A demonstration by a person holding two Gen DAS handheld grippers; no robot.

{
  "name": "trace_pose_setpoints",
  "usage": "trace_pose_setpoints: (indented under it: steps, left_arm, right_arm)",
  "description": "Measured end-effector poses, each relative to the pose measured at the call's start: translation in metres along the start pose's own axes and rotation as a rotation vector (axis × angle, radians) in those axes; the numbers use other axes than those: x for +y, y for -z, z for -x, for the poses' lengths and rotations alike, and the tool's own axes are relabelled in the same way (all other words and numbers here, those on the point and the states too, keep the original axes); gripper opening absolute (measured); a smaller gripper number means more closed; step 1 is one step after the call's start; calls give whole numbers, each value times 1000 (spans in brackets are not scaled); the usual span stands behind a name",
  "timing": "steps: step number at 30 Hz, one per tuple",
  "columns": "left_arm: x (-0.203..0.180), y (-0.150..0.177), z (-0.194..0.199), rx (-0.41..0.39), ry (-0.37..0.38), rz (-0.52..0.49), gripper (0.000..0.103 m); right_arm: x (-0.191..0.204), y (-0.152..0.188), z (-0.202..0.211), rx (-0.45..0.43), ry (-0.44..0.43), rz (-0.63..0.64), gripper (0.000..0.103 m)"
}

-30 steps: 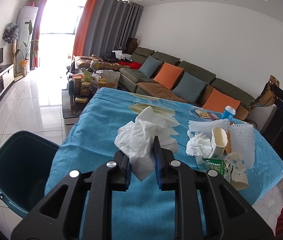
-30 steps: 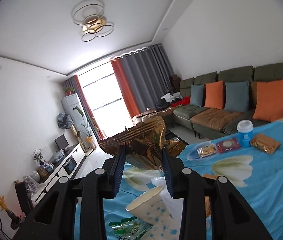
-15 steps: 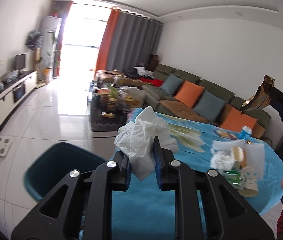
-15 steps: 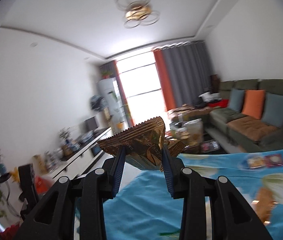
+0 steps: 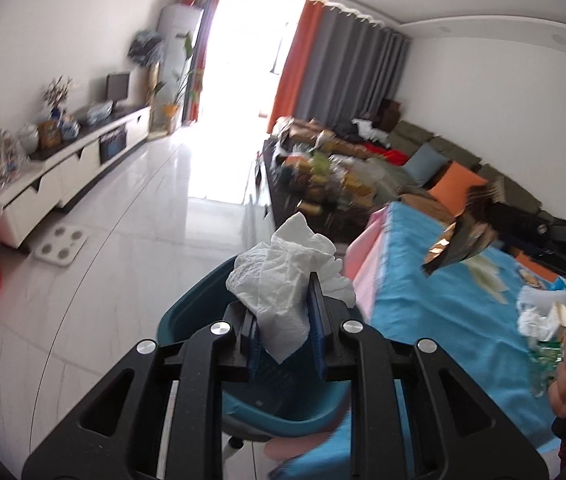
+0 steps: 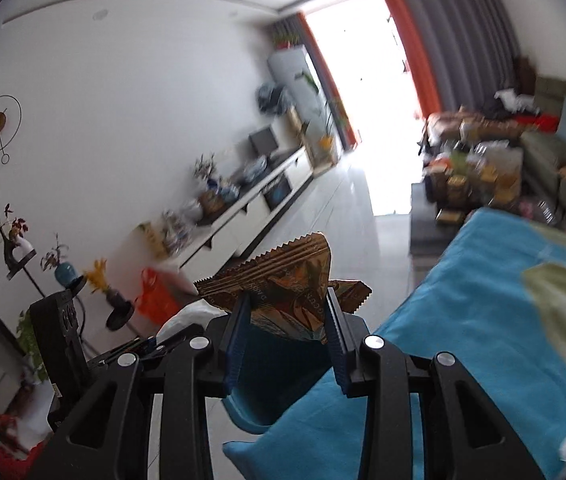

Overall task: Collect trash
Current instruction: 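Carry tissue and gold wrapper over the teal bin with both tools, then open both tools to drop tissue and wrapper into the bin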

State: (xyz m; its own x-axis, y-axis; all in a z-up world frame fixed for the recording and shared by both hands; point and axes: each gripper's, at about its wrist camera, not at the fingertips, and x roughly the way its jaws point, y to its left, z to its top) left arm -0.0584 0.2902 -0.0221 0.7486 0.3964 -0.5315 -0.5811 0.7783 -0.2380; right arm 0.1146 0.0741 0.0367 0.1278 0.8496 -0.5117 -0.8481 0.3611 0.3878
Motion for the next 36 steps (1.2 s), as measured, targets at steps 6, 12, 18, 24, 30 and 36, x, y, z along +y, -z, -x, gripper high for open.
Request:
trace_pose_setpoints:
  steps: [6, 12, 18, 24, 30, 36]
  left_arm:
    - [21, 15, -39, 114, -26, 39, 21]
    - [23, 31, -82, 215, -31, 62, 21]
    - [13, 39, -119, 274, -39, 56, 21]
    - [4, 42, -139, 299, -41, 51, 28]
    - [-5, 46, -138, 296, -65, 36, 50]
    - [-3, 40, -125, 258, -79, 45, 76]
  right_arm:
    - [11, 7, -68, 158, 32, 12, 34]
    - [13, 10, -105, 283, 65, 23, 34]
    - [11, 17, -131, 354, 103, 25, 36]
    - [3, 19, -142, 379, 118, 12, 39]
    - [0, 16, -141, 366, 116, 3, 54]
    - [-3, 12, -128, 320, 125, 6, 66]
